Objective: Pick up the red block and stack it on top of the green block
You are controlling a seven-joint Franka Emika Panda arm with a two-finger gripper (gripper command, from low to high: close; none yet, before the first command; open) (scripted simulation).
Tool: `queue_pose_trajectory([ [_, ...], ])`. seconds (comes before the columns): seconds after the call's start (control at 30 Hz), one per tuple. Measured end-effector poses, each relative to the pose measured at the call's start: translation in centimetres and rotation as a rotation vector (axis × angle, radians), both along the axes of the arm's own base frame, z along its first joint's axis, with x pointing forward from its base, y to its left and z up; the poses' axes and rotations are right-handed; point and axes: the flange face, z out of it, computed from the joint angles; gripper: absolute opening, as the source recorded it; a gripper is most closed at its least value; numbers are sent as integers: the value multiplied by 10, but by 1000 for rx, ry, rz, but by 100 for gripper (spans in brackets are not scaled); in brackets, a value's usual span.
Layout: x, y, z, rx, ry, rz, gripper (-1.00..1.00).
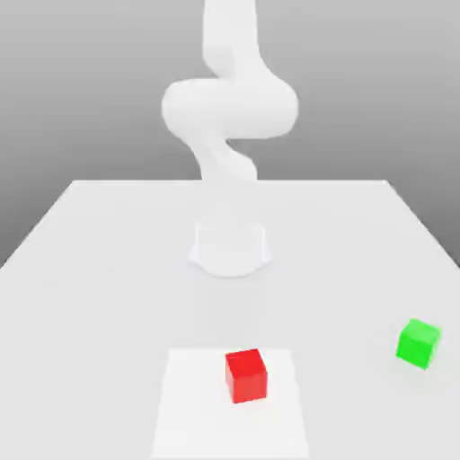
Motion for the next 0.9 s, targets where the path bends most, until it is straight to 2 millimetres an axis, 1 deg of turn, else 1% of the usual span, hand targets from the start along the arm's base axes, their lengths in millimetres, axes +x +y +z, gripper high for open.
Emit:
queue_pose_trajectory([
  [0.07,26,3,-49,-17,79,19,0],
  [0.13,45,5,-99,-32,155,38,0],
  [0.2,58,8,-147,-44,228,58,0],
  [0.3,66,11,-219,-59,335,90,0],
  [0.37,65,13,-266,-67,406,112,0],
  [0.47,54,15,-335,-75,513,147,0],
  [0.57,33,18,-399,-79,619,184,0],
  [0.63,15,20,-437,-80,684,209,0],
  [0.7,10,20,-462,-80,707,217,0],
  [0.83,7,20,-503,-80,714,218,0],
  [0.87,7,20,-512,-80,714,218,-100],
  [0.9,7,20,-512,-80,714,218,-100],
])
